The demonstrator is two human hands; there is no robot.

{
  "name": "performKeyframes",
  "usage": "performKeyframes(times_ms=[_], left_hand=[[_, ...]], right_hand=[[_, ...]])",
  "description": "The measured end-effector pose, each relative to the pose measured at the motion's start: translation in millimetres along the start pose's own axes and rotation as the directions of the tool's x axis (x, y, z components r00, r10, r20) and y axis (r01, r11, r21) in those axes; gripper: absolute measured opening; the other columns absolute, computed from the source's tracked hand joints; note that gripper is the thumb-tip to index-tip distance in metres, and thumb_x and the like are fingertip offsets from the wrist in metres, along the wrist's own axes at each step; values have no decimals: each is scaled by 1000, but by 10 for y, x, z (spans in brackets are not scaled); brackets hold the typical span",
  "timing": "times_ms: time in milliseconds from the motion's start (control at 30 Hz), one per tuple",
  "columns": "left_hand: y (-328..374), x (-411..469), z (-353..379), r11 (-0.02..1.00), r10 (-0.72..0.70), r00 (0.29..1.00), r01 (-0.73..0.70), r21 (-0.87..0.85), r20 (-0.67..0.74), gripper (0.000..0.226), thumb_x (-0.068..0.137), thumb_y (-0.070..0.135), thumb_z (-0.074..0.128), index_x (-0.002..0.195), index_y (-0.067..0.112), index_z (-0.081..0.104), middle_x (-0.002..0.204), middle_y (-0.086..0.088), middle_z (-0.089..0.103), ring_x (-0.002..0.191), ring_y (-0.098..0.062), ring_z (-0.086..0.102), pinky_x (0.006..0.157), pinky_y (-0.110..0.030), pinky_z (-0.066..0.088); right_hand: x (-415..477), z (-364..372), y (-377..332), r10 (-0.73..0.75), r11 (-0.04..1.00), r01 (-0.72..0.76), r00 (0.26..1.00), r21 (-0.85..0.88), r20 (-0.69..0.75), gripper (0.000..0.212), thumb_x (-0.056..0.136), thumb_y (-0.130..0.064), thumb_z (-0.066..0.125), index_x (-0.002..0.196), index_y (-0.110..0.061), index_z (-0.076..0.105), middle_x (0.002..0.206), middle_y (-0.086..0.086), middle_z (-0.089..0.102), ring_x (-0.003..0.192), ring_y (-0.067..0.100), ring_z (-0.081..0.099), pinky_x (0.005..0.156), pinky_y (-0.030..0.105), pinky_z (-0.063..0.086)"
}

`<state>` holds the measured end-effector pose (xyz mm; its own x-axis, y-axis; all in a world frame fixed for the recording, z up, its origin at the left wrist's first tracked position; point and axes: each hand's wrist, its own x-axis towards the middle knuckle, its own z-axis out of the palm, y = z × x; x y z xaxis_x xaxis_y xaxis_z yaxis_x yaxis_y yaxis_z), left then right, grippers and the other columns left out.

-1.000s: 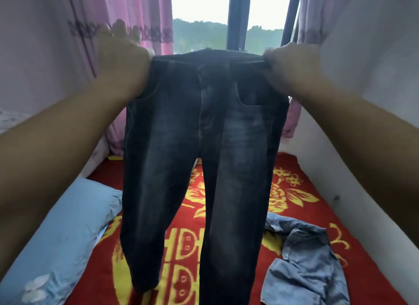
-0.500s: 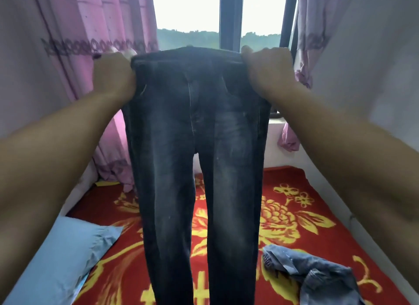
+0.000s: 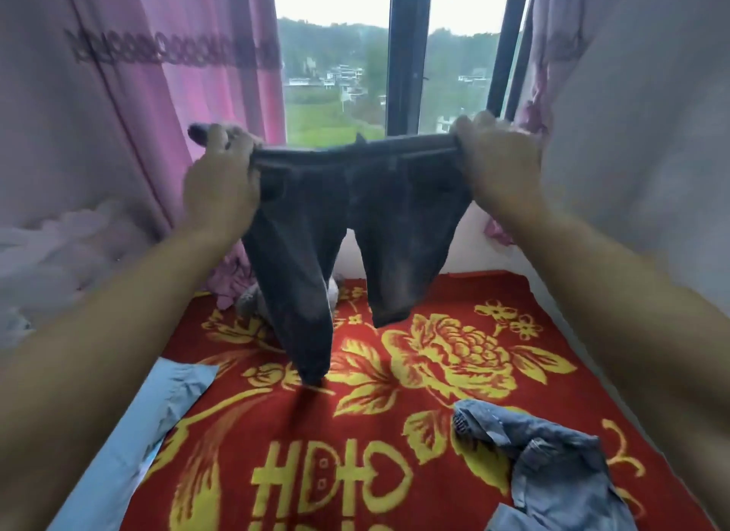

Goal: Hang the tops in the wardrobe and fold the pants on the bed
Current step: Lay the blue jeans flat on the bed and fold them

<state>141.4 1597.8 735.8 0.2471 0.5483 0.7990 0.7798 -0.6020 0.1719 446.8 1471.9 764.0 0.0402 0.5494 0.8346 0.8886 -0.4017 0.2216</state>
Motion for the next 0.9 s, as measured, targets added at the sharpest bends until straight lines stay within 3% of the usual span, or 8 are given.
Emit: performKeyframes(times_ms=[100,233,400,500,567,667,767,900], left_hand=[[-217,-1042,167,990,69,980,-90,108,185,25,93,20,57,117,18,66,119,-7,59,72,-42,64,62,-44,49],[-341,-2431,333,982,11,920,-84,169,392,23,76,25,62,95,22,74,86,-2,67,43,-32,60,41,-31,44],[-428,-3918,415,963,-85,612,-153,223,786,28,46,21,91,64,29,71,51,2,57,31,-23,55,34,-22,39],[-433,-4518,321,946,-146,410,-207,248,900,12,72,29,77,83,30,73,71,2,68,58,-21,69,48,-25,47],[-442,-4814,264,946,-160,388,-201,253,907,12,72,30,77,83,30,73,72,2,68,62,-22,69,49,-27,48],[-471,-5202,270,975,-113,407,-130,180,906,30,41,14,91,55,24,67,48,2,57,42,-26,57,37,-24,40],[-396,-5513,243,968,-75,430,-185,169,900,25,38,8,86,50,16,65,47,-2,58,54,-28,57,50,-30,41],[-339,-6226,341,963,-44,322,-239,126,946,32,33,10,85,56,15,63,57,-6,59,62,-29,57,59,-35,39]], right_hand=[[-1065,304,-274,-50,998,42,979,44,198,11,82,-19,67,88,-15,59,78,8,57,66,32,62,47,33,42],[-2505,480,-657,-75,990,15,897,140,436,22,68,-18,80,80,-19,61,72,2,56,60,28,62,44,30,41],[-4010,437,-1018,-178,980,42,622,194,763,38,43,-11,92,62,-20,61,58,0,55,47,25,60,37,29,41],[-4612,347,-1146,-237,968,47,498,247,834,43,33,-11,95,55,-20,59,53,1,53,42,23,57,34,26,38],[-4816,239,-1208,-254,963,40,460,266,851,44,32,-12,95,54,-20,59,53,1,52,42,23,56,34,27,38],[-5066,82,-1250,-247,965,36,468,261,849,43,32,-9,94,57,-19,60,55,2,53,45,25,57,36,28,39],[-5444,-9,-1272,-236,969,40,453,244,860,43,35,-7,93,63,-17,62,59,3,54,49,26,58,36,29,40],[-6175,-87,-1368,-278,959,42,348,282,895,45,38,-4,92,71,-15,63,61,4,55,52,27,59,36,29,40]])
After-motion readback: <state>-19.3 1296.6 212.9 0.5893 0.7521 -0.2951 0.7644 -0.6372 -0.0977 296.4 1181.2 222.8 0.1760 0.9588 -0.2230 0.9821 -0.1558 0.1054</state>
